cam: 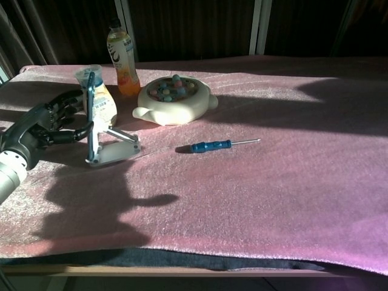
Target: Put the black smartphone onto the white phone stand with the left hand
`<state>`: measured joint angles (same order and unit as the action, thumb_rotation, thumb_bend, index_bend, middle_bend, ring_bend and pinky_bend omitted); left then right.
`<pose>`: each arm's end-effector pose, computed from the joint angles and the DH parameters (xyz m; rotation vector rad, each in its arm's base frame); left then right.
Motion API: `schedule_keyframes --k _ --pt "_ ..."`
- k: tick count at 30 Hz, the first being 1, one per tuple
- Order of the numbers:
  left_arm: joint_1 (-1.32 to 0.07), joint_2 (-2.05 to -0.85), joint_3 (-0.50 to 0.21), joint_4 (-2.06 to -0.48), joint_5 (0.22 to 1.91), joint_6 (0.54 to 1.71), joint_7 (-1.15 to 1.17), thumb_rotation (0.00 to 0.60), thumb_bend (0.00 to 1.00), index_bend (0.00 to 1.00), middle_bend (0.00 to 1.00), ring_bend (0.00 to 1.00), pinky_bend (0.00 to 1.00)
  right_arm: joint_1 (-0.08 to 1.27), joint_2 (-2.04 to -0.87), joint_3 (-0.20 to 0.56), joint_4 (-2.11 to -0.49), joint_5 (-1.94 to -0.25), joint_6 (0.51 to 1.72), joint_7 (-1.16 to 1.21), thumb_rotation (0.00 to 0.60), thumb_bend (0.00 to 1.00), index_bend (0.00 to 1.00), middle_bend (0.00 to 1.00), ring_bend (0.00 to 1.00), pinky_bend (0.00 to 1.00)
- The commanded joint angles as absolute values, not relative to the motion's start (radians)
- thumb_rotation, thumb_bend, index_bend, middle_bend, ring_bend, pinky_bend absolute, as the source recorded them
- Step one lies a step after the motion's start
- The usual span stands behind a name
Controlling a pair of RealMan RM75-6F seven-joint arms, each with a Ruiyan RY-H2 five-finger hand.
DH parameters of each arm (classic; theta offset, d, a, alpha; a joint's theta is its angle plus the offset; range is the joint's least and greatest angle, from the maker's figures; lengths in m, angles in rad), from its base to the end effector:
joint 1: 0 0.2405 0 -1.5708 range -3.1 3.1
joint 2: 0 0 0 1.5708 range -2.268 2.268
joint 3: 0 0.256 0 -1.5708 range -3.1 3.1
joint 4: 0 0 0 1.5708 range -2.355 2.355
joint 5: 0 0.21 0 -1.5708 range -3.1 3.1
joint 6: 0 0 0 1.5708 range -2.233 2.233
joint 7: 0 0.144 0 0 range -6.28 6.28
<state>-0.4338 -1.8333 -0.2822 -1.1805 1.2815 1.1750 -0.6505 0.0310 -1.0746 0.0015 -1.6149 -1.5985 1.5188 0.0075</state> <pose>-0.2212 0.3082 -0.0414 -0.9451 -1.7354 -1.6049 -0.3118 -0.1538 0.1652 1.4562 -0.8844 0.8811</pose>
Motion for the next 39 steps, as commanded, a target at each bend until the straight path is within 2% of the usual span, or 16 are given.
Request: schedule_keyframes --k 1,15,20,24,28,31,34,39 --pt "-0.435 -1.833 -0.283 -1.180 1.283 1.176 -0.648 0.600 0.37 0.02 0.00 0.00 0.00 0.029 -1.074 0.001 -1.614 -1.598 1.522 0.010 0.600 0.15 0.00 0.00 0.00 0.00" --pt "-0.418 -1.804 -0.262 -1.226 1.320 1.226 -0.616 0.600 0.34 0.00 0.00 0.00 0.00 0.027 -1.076 0.004 -1.612 -1.599 1.527 0.011 0.600 0.15 0.00 0.00 0.00 0.00" --pt "-0.380 -1.752 -0.235 -1.261 1.384 1.318 -0.601 0.600 0.33 0.00 0.00 0.00 0.00 0.027 -1.076 0.001 -1.612 -1.603 1.527 0.007 0.600 0.15 0.00 0.00 0.00 0.00" --pt "-0.316 -1.648 -0.193 -1.281 1.474 1.459 -0.534 0.600 0.34 0.00 0.00 0.00 0.00 0.024 -1.075 0.003 -1.611 -1.599 1.529 0.009 0.600 0.15 0.00 0.00 0.00 0.00" --pt "-0.228 -1.399 -0.152 -1.421 1.477 1.507 -0.375 0.600 0.35 0.00 0.00 0.00 0.00 0.023 -1.079 0.004 -1.611 -1.589 1.526 -0.010 0.600 0.15 0.00 0.00 0.00 0.00" --pt "-0.143 -1.286 -0.120 -1.525 1.436 1.572 -0.139 0.600 0.35 0.00 0.00 0.00 0.00 0.027 -1.085 0.008 -1.616 -1.576 1.513 -0.037 0.600 0.15 0.00 0.00 0.00 0.00" --pt "-0.090 -1.268 -0.103 -1.599 1.385 1.623 0.083 0.600 0.35 0.00 0.00 0.00 0.00 0.028 -1.091 0.015 -1.623 -1.564 1.511 -0.054 0.600 0.15 0.00 0.00 0.00 0.00" --pt "-0.087 -1.240 -0.069 -1.676 1.401 1.589 0.155 0.600 0.35 0.00 0.00 0.00 0.00 0.027 -1.090 0.015 -1.624 -1.569 1.516 -0.049 0.600 0.15 0.00 0.00 0.00 0.00"
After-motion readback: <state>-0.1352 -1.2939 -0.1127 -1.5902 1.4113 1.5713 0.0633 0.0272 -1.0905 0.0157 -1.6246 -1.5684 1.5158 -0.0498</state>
